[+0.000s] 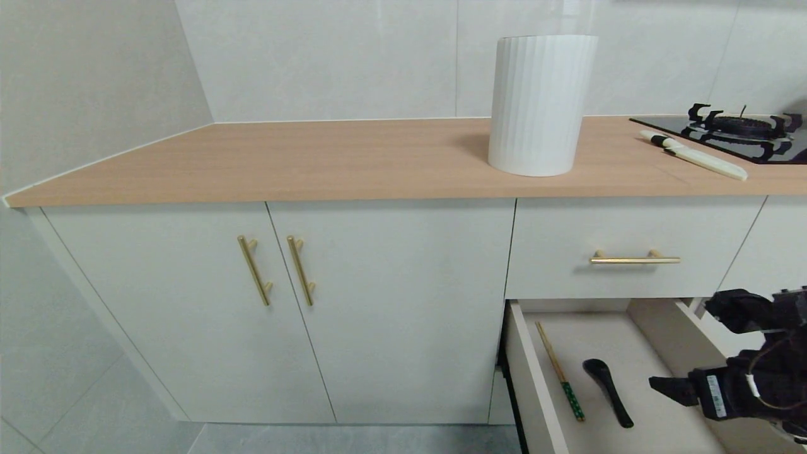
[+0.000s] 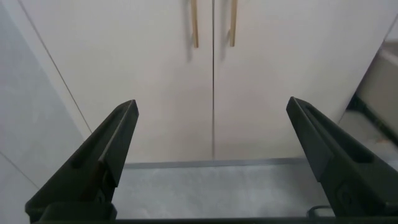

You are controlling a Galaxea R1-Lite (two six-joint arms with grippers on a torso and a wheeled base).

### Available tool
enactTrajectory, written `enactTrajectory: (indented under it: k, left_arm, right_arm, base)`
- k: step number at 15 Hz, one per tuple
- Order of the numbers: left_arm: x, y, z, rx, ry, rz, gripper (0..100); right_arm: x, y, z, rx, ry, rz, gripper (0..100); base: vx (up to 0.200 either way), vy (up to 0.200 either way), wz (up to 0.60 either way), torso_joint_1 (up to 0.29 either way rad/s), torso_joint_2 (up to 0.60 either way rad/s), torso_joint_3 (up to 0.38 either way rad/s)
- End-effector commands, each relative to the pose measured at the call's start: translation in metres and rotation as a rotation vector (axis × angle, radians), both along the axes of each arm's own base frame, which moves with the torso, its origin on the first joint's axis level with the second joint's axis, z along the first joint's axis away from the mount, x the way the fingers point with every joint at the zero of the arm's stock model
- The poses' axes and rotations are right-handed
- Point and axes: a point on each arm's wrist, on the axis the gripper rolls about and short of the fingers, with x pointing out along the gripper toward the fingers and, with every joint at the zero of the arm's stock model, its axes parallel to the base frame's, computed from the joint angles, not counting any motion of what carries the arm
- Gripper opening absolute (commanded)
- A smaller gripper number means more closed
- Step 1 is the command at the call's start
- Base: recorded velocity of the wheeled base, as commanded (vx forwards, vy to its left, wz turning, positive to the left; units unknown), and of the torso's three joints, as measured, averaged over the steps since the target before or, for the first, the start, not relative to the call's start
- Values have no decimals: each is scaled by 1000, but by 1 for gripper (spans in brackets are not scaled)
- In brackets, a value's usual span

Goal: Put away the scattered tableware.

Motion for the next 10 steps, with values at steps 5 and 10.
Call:
enactTrajectory:
  k: [5,10]
  left_arm:
    - [0,0,0,-45,0,1,100]
    - [0,0,0,-53,0,1,100]
  right_arm:
    - [-56,-6,11,7,-53,15,100]
    - [-64,-7,8,3,-27,21,100]
  base:
    - [-80,0,0,2,2,2]
    - [-200,0,0,2,5,1]
